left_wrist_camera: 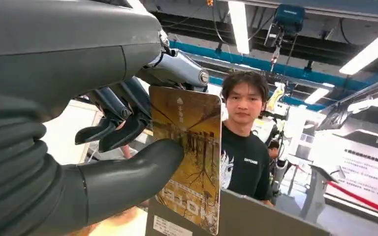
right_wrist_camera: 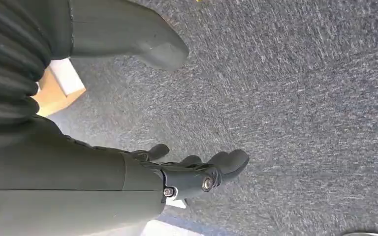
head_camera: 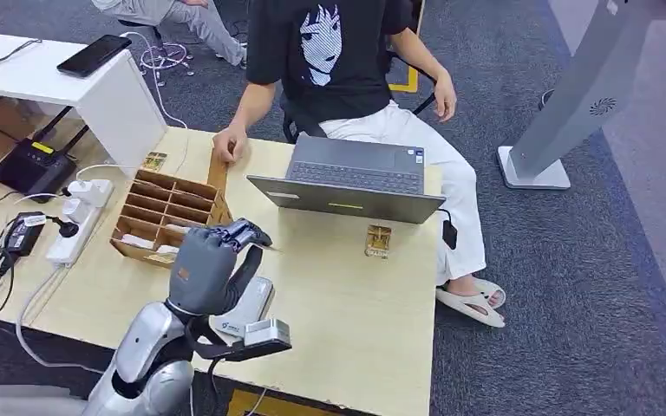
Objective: Pass the card to the sensor for recognition and then transmit it.
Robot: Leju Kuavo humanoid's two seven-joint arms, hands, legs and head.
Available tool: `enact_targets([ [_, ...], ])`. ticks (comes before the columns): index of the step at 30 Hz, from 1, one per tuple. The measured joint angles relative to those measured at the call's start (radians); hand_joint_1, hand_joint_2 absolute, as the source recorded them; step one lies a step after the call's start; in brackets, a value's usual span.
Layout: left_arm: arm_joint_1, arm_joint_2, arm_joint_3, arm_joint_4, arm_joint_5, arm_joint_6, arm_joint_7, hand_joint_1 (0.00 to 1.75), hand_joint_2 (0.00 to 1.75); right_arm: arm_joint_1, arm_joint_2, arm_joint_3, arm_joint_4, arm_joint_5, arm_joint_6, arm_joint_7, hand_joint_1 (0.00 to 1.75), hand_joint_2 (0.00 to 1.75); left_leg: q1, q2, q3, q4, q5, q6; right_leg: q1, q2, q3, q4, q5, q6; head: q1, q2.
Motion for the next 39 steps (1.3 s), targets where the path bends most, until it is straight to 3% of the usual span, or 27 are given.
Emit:
enact_targets([
  [5, 0.01, 0.0, 0.0, 0.041, -0.056, -0.002, 0.043, 1.75, 1.75, -0.001, 0.001, -0.001, 0.0, 0.02, 0.002, 0.009, 0.0, 1.75, 0.0, 0.0, 0.0, 0.0, 0.0, 0.0, 0.0, 0.0, 0.0, 0.0, 0.0, 0.0, 0.0, 0.0],
  [18, -0.001, -0.023, 0.04, 0.305, -0.101, 0.025, 0.079, 1.75, 1.75, -0.003, 0.001, -0.001, 0.0, 0.055, 0.016, 0.013, 0.0, 1.75, 0.0, 0.0, 0.0, 0.0, 0.0, 0.0, 0.0, 0.0, 0.0, 0.0, 0.0, 0.0, 0.0, 0.0],
  [39, -0.003, -0.037, 0.058, 0.376, -0.14, 0.035, 0.102, 1.75, 1.75, -0.004, 0.001, -0.001, 0.0, 0.067, 0.019, 0.014, 0.0, 1.75, 0.0, 0.0, 0.0, 0.0, 0.0, 0.0, 0.0, 0.0, 0.0, 0.0, 0.0, 0.0, 0.0, 0.0],
])
